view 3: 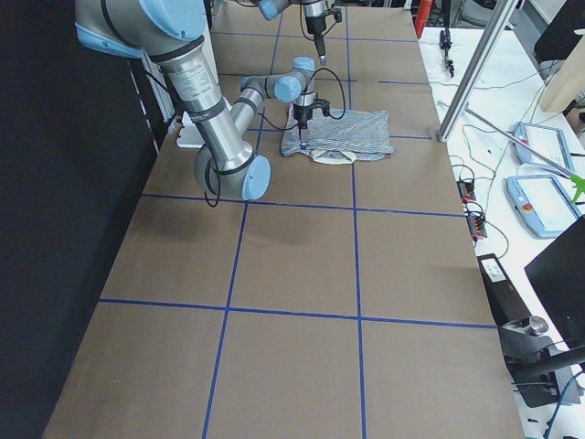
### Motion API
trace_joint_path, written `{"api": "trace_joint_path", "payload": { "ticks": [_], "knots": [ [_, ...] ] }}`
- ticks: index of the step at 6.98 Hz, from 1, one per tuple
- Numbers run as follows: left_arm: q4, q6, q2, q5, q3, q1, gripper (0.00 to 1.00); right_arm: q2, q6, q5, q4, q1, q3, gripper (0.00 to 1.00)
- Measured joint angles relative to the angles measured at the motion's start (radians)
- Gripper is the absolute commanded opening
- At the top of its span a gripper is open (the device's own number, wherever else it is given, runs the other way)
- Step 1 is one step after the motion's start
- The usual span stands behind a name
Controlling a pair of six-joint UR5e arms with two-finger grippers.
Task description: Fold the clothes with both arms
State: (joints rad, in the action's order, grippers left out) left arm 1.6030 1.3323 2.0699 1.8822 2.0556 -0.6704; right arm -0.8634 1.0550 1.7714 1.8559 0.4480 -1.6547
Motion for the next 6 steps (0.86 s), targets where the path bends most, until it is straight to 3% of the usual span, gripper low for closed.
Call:
{"api": "trace_joint_path", "payload": {
  "ticks": [6],
  "knots": [
    [0.000, -0.001, -0.001, 0.000, 0.002, -0.002, 1.00, 0.020, -0.031, 0.000, -0.044, 0.000, 0.087, 1.00]
  ]
}}
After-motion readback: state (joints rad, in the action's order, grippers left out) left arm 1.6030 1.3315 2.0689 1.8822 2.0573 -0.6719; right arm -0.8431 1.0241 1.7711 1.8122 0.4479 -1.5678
